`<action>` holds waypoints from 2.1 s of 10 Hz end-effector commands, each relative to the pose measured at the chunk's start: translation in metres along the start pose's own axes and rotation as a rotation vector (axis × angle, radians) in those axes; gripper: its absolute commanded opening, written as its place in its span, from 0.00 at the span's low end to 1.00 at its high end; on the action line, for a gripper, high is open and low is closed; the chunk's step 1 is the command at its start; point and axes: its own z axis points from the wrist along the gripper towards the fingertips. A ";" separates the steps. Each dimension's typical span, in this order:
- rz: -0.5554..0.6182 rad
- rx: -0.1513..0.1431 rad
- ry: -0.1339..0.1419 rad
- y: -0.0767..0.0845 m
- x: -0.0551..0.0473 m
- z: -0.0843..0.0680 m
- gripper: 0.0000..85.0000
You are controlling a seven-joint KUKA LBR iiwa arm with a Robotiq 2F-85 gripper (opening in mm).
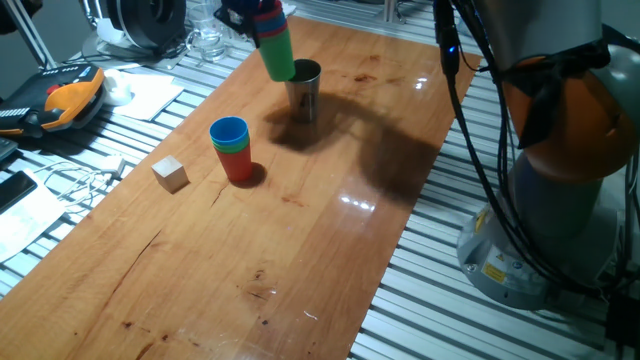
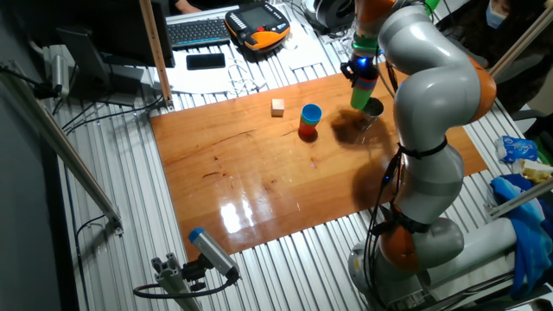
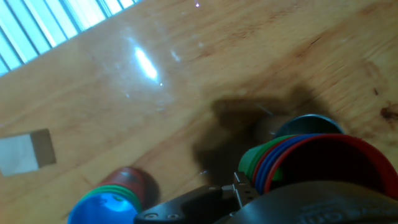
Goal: Stack the cups
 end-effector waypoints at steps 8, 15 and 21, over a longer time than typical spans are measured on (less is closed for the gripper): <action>-0.162 0.060 -0.026 -0.022 0.001 0.011 0.00; -0.218 0.069 -0.053 -0.027 -0.007 0.032 0.00; -0.221 0.015 -0.062 -0.030 -0.019 0.057 0.00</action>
